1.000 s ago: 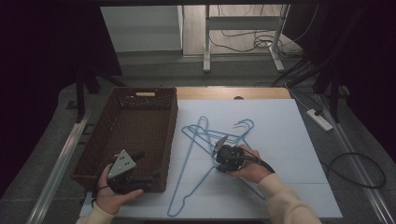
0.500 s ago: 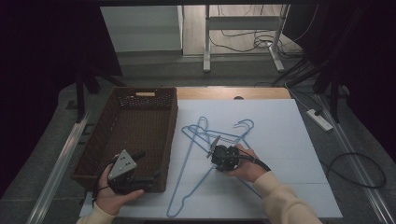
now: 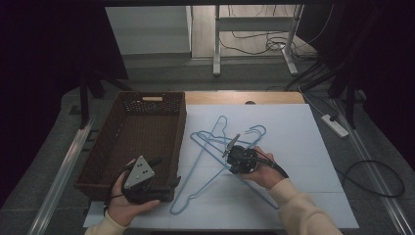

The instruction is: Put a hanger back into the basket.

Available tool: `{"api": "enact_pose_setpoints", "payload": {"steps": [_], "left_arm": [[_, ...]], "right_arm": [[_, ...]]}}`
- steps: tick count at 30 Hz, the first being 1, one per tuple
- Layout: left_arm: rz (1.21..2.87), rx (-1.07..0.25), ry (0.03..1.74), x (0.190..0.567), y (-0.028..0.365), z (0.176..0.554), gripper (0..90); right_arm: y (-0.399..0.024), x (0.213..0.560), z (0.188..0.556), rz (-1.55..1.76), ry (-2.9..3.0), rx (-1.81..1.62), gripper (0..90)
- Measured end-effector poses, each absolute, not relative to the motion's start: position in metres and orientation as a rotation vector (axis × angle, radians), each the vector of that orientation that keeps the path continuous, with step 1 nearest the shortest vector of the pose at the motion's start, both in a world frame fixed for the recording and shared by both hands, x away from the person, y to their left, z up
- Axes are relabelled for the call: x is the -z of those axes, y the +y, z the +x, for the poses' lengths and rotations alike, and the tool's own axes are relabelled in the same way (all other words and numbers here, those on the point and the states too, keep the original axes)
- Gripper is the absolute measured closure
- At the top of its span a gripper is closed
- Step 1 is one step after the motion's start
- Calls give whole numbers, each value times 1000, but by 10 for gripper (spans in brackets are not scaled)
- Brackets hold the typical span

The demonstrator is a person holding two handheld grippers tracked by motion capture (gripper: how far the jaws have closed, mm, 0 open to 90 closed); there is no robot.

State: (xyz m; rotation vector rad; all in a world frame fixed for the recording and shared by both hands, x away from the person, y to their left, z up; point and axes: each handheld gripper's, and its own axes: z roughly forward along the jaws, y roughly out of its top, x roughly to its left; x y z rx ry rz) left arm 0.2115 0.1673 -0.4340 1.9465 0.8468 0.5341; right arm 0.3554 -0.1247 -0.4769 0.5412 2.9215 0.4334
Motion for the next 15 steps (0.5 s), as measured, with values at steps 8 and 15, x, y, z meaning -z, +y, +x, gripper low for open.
{"api": "enact_pose_setpoints", "payload": {"steps": [8,15], "left_arm": [[1972,-518,830,430,154,213,182],[2024,-504,821,427,134,221,188]], "right_arm": [[-134,450,353,543,2894,-519,858],[-143,432,347,543,2878,-561,857]]}}
